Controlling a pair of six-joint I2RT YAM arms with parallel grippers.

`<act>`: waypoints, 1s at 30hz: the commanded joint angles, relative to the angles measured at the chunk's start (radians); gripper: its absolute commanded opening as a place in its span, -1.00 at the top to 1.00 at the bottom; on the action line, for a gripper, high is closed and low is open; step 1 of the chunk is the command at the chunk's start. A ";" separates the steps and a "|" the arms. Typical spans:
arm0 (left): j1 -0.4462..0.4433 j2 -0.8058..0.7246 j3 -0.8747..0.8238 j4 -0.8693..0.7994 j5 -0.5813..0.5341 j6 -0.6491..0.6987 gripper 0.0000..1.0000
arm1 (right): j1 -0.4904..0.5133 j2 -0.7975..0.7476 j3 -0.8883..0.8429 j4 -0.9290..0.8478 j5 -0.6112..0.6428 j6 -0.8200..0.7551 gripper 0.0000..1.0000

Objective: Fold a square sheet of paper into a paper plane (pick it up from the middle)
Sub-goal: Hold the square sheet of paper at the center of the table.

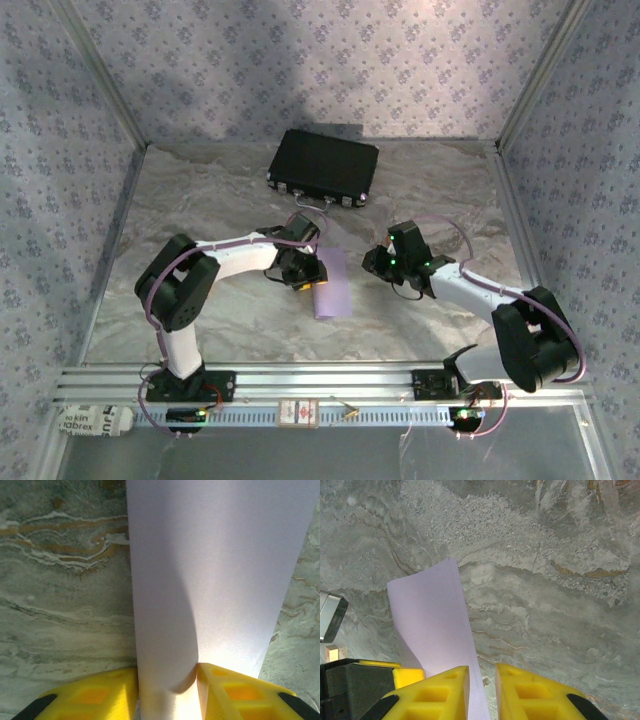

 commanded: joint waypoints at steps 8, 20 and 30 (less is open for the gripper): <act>0.006 0.071 0.009 -0.068 -0.097 0.051 0.27 | -0.013 -0.014 -0.010 -0.023 0.014 -0.023 0.56; 0.006 0.079 0.017 -0.070 -0.096 0.057 0.22 | -0.168 -0.147 -0.072 -0.115 0.013 -0.043 0.50; 0.005 0.080 0.016 -0.064 -0.088 0.059 0.17 | -0.288 -0.210 -0.128 -0.131 -0.083 -0.068 0.44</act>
